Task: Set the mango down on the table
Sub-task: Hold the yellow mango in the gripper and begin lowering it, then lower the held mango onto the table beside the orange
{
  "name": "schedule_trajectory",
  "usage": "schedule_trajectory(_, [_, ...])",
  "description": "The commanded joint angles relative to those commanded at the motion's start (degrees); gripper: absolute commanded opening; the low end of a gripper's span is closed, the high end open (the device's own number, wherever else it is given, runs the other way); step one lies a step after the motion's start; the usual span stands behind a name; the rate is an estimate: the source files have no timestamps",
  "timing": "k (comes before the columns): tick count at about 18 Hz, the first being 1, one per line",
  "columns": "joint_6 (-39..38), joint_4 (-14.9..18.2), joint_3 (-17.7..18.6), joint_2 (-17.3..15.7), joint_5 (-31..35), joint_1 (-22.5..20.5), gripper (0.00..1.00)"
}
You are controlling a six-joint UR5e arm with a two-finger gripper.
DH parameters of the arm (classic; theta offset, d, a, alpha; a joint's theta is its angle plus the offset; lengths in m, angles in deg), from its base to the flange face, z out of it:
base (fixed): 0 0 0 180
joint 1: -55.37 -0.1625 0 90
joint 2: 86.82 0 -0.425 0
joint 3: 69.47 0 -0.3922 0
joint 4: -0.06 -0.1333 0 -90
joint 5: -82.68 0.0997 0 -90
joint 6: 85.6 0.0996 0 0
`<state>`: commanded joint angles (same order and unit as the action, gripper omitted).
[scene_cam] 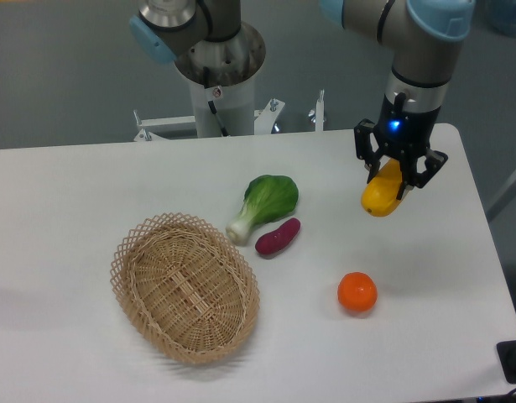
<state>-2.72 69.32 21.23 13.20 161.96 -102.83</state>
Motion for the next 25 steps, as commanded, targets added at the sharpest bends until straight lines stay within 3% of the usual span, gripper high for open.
schedule_trajectory(9, [0.3,-0.4,1.0,0.0,0.0,-0.4,0.55])
schedule_trajectory(15, [1.4,-1.9,3.8,0.3,0.0,0.2,0.55])
schedule_trajectory(18, [2.7,-6.9,5.1,1.1,0.0,-0.1,0.55])
schedule_trajectory(22, [3.9,-15.7,6.9,6.2,0.2,0.0,0.54])
schedule_trajectory(25, [11.0,-19.7,7.6,9.6,3.7,0.2,0.55])
